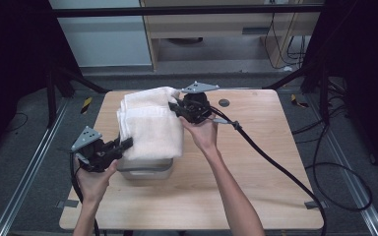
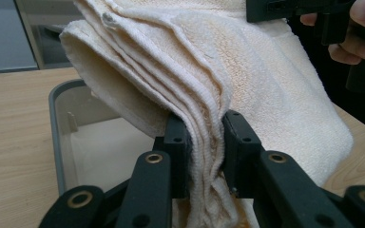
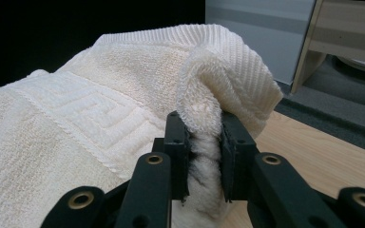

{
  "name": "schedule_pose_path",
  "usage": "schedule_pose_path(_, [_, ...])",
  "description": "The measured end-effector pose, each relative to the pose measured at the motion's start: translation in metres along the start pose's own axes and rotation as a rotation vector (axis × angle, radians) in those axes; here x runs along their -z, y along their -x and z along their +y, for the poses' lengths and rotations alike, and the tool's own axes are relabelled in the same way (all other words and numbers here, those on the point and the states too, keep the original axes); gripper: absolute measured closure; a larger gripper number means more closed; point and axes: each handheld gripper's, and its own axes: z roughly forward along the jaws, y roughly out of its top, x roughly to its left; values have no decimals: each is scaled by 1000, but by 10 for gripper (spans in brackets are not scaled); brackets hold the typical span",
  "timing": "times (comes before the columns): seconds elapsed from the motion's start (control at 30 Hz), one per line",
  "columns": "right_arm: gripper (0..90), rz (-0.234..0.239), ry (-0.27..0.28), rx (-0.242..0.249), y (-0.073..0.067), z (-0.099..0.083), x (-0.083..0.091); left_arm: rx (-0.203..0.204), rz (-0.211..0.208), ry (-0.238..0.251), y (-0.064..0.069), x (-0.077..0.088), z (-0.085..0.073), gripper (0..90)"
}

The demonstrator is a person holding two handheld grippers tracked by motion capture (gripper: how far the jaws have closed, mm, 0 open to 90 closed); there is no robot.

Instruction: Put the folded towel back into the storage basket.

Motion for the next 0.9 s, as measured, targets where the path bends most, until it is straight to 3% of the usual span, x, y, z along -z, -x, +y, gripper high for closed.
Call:
schedule_pose_path(0.4, [759,9,-14,4,-5,0,-25,17,24,-18,-20,-2,-5,734])
schedule_pose_path(0.9, [759,14,-65,-14,-2,-15,-57,34,55,-73,-38,-14,-16,735])
